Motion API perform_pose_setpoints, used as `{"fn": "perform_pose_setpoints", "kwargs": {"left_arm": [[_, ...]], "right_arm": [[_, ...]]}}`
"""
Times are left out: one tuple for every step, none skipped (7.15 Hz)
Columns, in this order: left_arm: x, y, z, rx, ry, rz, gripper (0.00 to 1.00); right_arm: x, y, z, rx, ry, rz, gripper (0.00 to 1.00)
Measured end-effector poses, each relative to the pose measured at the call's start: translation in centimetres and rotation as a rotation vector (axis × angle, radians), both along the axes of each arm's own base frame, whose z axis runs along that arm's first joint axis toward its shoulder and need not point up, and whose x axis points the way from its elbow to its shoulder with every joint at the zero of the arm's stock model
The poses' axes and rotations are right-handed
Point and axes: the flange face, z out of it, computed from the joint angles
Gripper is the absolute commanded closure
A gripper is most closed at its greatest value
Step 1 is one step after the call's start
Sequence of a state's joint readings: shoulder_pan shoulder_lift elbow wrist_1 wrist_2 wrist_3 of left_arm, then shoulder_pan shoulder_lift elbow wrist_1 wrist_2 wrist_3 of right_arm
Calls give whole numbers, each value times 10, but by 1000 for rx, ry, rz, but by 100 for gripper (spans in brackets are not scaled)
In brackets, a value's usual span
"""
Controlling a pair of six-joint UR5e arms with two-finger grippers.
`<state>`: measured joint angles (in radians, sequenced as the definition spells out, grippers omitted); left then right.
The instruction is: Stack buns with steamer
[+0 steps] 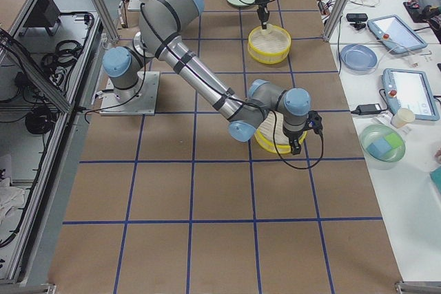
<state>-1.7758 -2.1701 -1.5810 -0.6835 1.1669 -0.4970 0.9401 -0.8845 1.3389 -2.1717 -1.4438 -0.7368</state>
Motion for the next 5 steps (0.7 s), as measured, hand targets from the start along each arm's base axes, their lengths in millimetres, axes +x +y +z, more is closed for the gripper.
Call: {"fn": "perform_pose_setpoints", "kwargs": {"left_arm": [[0,-1,1,16,9,37,0],[0,-2,3,33,22,77,0],[-1,-3,7,40,32,99,0],[-1,-3,13,38,40,115,0],[-1,-3,25,27,47,129,0]], "right_arm": [[-2,0,-6,10,1,0,52],[-4,1,-11,20,1,1,56],[-5,2,-16,29,-1,1,72],[-5,2,-19,33,-2,1,89],[-6,3,-20,36,-2,1,100]]}}
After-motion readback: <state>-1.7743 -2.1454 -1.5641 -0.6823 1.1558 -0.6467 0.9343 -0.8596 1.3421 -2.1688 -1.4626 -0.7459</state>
